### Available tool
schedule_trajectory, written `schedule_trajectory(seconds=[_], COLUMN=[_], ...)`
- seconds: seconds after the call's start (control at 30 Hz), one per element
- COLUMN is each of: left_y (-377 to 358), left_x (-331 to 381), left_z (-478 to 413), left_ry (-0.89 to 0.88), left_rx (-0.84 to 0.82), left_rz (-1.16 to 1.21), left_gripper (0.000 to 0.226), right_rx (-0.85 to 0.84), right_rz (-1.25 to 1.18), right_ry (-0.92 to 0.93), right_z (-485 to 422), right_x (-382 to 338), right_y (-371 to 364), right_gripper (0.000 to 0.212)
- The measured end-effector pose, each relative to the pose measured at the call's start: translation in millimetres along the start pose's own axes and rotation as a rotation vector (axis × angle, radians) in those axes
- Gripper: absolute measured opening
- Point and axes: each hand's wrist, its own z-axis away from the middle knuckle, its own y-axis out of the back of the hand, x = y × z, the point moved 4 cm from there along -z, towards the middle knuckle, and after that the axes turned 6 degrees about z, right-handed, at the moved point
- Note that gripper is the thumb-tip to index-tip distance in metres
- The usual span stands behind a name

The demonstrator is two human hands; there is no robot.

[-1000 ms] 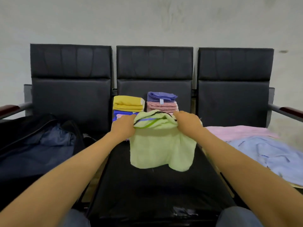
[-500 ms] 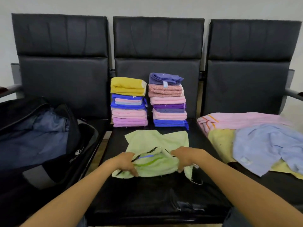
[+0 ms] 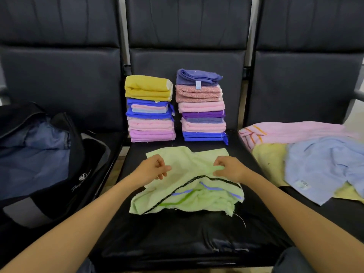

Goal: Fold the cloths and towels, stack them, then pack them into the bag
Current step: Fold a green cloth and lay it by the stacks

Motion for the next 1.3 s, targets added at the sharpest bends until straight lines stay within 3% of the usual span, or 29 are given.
schedule_trajectory(seconds=[0.07, 0.13, 0.23, 0.33, 0.43, 0.5, 0.6, 0.67, 0.77, 0.87, 0.97, 1.13, 1.3], left_y=[-6, -17, -36, -40, -39, -39, -40, -35, -15, 6, 25, 39, 24], left_x=[1, -6, -17, -21, -30, -32, -32, -24, -18, -13, -20, -26, -26], left_z=[-2, 0, 4, 1, 0, 3, 6, 4, -6, -10, -10, -29, -52], left_ry=[0.03, 0.081, 0.074, 0.072, 0.226, 0.339, 0.405, 0.304, 0.243, 0.247, 0.261, 0.153, 0.035], left_rx=[-0.029, -0.143, -0.302, -0.278, -0.369, -0.439, -0.512, -0.439, -0.194, -0.187, -0.155, 0.122, 0.191], left_rz=[-0.03, -0.129, -0.212, -0.269, -0.298, -0.258, -0.138, -0.187, -0.162, -0.009, -0.01, -0.169, -0.39], left_gripper=[0.033, 0.045, 0.04, 0.029, 0.034, 0.044, 0.031, 0.026, 0.035, 0.018, 0.011, 0.013, 0.014], right_rx=[0.144, 0.157, -0.025, -0.217, -0.334, -0.43, -0.495, -0.435, -0.29, -0.154, -0.035, 0.062, 0.077], right_rz=[-0.128, -0.194, -0.097, 0.042, 0.155, 0.228, 0.259, 0.203, 0.049, -0.152, -0.331, -0.093, 0.026], right_ry=[0.024, -0.019, -0.079, -0.081, -0.067, -0.049, -0.045, -0.03, -0.028, -0.083, -0.119, -0.108, 0.004], right_z=[-3, -7, -10, -9, -6, -4, -3, -3, -4, -5, -5, -27, -49], right_x=[-3, -1, 4, 10, 10, 10, 17, 21, 28, 42, 52, 57, 48], right_y=[8, 4, -18, -36, -37, -34, -32, -26, -12, 4, 11, 11, 7], right_gripper=[0.016, 0.018, 0.021, 0.032, 0.003, 0.018, 0.018, 0.023, 0.017, 0.025, 0.024, 0.016, 0.016])
